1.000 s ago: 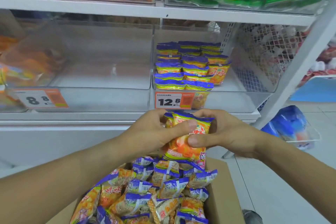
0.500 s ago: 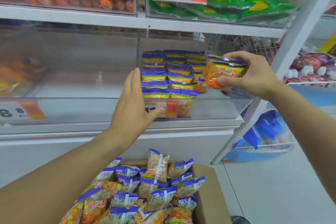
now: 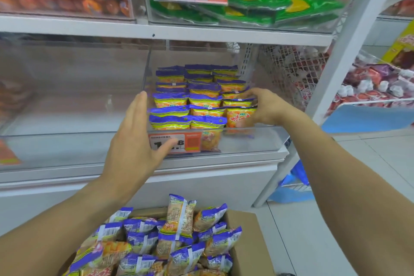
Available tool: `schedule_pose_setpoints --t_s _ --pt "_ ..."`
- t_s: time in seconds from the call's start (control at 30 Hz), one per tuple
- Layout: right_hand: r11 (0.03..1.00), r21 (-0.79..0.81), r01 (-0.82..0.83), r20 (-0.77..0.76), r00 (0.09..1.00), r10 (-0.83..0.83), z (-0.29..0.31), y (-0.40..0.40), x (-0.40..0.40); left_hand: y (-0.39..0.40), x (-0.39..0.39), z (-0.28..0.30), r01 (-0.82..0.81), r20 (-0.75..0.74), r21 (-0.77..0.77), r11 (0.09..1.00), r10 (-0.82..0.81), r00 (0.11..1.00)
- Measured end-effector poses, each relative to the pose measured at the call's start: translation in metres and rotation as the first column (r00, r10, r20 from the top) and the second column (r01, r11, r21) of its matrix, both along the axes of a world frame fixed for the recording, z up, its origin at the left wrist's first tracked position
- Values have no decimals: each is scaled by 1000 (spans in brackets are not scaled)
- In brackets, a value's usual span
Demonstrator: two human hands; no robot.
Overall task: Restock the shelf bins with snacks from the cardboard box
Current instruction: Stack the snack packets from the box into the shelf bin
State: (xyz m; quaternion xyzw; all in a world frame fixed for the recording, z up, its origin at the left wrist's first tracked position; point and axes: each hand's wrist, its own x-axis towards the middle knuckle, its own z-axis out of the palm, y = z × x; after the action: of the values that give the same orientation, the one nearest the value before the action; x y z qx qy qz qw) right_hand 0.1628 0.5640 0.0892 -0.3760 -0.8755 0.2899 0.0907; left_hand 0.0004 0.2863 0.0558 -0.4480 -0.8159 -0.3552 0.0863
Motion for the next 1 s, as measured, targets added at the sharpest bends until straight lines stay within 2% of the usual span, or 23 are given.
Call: schedule_pose_setpoints --t_s 0.03,0.1,0.2,0.27,0.43,0.5,0.57,0.63,0.67,0.73,0.8,0.83,0.9,0.97,1.0 --pt "999 15 37 37 999 -37 1 2 0 0 0 1 -1 1 -5 1000 1 1000" --pt "993 -73 92 40 995 -90 4 4 1 1 1 3 2 12 -10 1000 -2 1000" --pt "955 -271 118 -59 989 -139 9 11 6 2 3 4 16 17 -15 1000 -15 1000" --pt "932 -345 113 -116 980 -162 9 10 7 2 5 5 26 23 -17 1000 -25 999" --pt "935 -320 151 -112 974 -195 6 4 4 1 5 5 34 17 -17 999 -34 999" --pt "960 -217 176 -21 983 -184 16 1 10 2 3 4 45 3 -25 999 -45 999" --pt "983 66 172 84 981 -177 36 -6 18 4 0 3 58 -8 -47 997 -59 998" --pt "928 342 145 13 987 -159 61 -19 23 4 -2 2 61 1 -14 998 -61 998" --pt "909 395 134 -91 990 -107 74 -31 24 3 -1 2 70 -37 51 996 -68 997" --pt "928 366 67 -302 952 50 89 -63 22 0 4 4 158 -213 203 966 -113 971" --pt "964 249 -96 -395 898 191 84 -105 19 -6 16 -1 328 -285 219 919 -261 922" --pt "962 188 -197 -390 884 257 71 -126 17 -9 24 -7 400 -216 167 901 -362 907" --pt "924 74 -376 -274 883 381 30 -161 16 -20 39 -32 463 58 -31 886 -461 885" --pt "887 -41 -461 -49 887 459 -26 -179 22 -36 48 -69 496 306 -260 829 -416 856" --pt "880 -82 -468 77 877 474 -57 -182 28 -45 50 -88 499 378 -342 796 -369 849"
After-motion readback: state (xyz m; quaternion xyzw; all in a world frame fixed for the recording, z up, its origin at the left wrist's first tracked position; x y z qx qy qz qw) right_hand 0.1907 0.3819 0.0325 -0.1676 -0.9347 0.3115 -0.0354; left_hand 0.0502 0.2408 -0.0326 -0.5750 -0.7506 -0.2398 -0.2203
